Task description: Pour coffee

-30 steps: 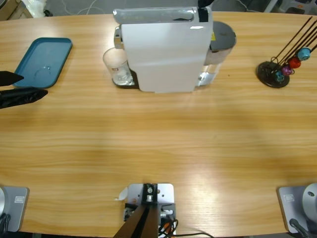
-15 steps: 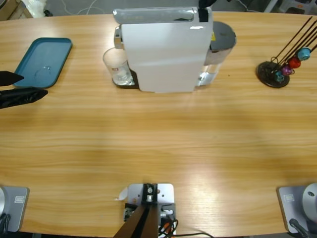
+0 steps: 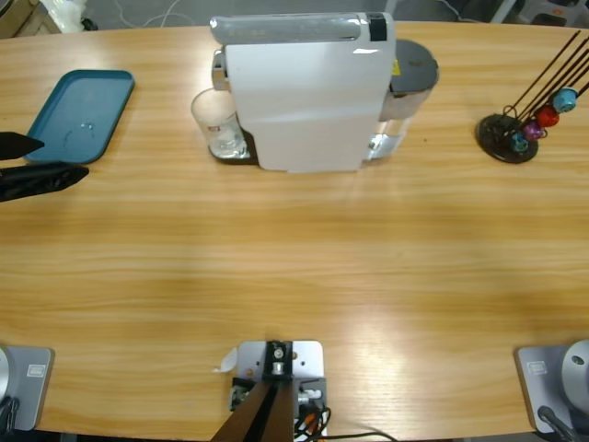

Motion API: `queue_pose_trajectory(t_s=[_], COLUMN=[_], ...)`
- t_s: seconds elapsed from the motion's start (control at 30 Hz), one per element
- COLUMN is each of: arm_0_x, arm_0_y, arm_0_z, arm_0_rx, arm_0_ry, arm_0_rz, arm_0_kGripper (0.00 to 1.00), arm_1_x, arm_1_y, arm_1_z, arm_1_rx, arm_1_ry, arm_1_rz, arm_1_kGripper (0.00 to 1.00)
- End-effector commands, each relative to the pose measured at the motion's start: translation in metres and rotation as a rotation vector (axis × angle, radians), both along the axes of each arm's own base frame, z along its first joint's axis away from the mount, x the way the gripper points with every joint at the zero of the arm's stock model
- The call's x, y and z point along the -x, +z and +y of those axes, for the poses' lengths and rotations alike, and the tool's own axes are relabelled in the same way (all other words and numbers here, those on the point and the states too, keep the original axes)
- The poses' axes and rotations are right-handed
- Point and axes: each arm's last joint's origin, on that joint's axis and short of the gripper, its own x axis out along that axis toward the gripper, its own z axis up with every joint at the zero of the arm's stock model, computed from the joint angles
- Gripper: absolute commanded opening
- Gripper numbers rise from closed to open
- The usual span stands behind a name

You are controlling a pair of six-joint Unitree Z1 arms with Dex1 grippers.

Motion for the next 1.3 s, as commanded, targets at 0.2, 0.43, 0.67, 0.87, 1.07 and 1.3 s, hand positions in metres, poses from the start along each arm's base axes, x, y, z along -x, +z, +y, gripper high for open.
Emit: queue_pose_trajectory(t_s=[0.2,0.43,0.67,0.87,1.07,1.3], arm_0_x=[0.006,0.008,0.028,0.025,0.020,0.019], arm_0_y=[-0.009,-0.007,-0.010,-0.016,-0.020,-0.021], arm_0_z=[-0.002,-0.001,0.010,0.006,0.000,0.000], arm_0_rx=[0.029,0.039,0.110,0.115,0.118,0.108], arm_0_ry=[-0.069,-0.087,-0.138,-0.189,-0.240,-0.234], arm_0_rz=[0.014,-0.010,-0.168,-0.175,-0.152,-0.155], arm_0_kGripper=[0.991,0.987,0.977,0.977,0.973,0.973], arm_1_x=[0.150,0.165,0.179,0.184,0.173,0.170], arm_1_y=[-0.079,-0.145,-0.166,-0.178,-0.188,-0.190], arm_1_z=[-0.098,-0.109,-0.118,-0.117,-0.105,-0.104], arm_1_rx=[-0.318,-0.332,-0.367,-0.372,-0.312,-0.288], arm_1_ry=[0.056,0.100,0.148,0.176,0.151,0.130], arm_1_rz=[0.059,0.079,0.004,0.017,0.060,0.053], arm_1_kGripper=[1.000,1.000,1.000,1.000,1.000,1.000])
